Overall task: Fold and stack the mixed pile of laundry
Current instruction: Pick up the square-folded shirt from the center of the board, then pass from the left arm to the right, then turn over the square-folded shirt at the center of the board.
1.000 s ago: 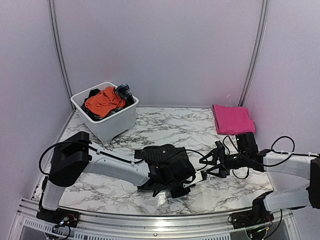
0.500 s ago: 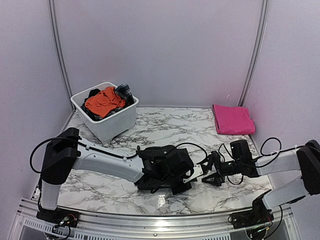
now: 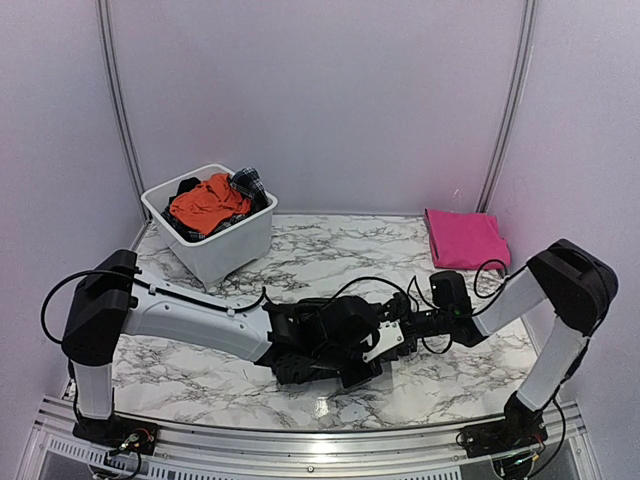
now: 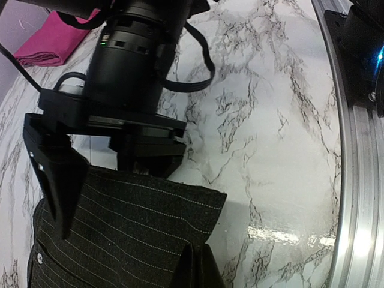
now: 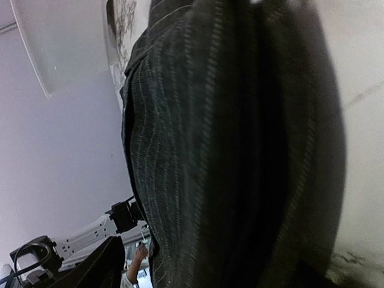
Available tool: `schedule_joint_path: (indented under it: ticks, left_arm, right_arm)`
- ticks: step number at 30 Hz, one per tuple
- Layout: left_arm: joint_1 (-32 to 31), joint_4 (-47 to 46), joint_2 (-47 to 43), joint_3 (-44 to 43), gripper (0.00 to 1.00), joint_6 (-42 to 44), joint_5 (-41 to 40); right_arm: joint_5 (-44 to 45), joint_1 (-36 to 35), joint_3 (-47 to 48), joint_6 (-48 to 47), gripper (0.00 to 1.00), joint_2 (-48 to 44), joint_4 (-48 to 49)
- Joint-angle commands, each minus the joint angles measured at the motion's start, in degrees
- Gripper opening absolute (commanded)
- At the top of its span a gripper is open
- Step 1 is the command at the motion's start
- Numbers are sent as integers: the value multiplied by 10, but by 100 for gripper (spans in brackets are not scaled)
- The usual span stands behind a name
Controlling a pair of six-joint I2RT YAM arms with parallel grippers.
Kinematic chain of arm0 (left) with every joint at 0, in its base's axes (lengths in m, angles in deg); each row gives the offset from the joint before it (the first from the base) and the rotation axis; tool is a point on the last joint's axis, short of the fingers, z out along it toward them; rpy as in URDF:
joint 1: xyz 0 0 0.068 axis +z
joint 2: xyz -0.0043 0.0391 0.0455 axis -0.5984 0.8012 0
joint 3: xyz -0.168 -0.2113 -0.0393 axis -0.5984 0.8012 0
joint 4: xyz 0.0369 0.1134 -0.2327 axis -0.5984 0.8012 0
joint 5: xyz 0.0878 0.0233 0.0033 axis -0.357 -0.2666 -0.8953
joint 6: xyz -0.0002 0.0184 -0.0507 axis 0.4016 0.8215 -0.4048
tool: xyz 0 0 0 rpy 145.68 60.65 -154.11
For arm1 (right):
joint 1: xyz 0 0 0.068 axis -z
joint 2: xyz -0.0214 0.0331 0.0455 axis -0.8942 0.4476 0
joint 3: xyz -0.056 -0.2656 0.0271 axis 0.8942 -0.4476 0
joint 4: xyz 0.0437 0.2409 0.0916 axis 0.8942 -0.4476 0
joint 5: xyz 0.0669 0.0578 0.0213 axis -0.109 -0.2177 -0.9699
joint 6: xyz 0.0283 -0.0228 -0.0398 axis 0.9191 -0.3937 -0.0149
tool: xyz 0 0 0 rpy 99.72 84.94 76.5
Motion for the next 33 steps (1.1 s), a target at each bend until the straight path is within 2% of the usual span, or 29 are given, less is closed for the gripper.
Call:
schedule_joint_path:
  ticks: [1,3,7,8,9,11,12,15,17,25,29,33]
  left_arm:
    - [-4,-11,-28,15,0,10,11]
    - [-4,-11,-26,15,0,14,5]
    - [-3,-11,-36,13,0,-9,-16]
    - [-1,-11,-43,14,7,-19,-20]
    - [0,-11,-53,18,20,-30,-23]
    - [6,-11,-74,32,50,-56,-37]
    - [12,-11,-87,43,61,-74,-41]
    - [36,-6,-137,76,85,-126,-41]
    - [46,-2,-167,101,97,-149,-53]
    - [78,41,-241,158,99,-214,-103]
    - [94,44,-273,192,99,-241,-104]
    - [101,54,-304,213,99,-258,-112]
  right_arm:
    - [2,-7,31,39,65,58,59]
    - [1,-10,37,54,53,76,75]
    - [4,-14,44,53,17,77,66]
    - [5,-14,46,48,9,71,55]
    - [5,-14,50,38,1,61,40]
    - [12,-14,67,-5,0,32,-29]
    - [22,-14,82,-39,0,7,-81]
    - [62,-12,133,-152,0,-42,-274]
    - [91,-9,159,-219,0,-70,-372]
    - [228,46,248,-426,0,-194,-667]
    - [378,65,357,-514,0,-232,-818]
    - [512,66,458,-543,0,-238,-913]
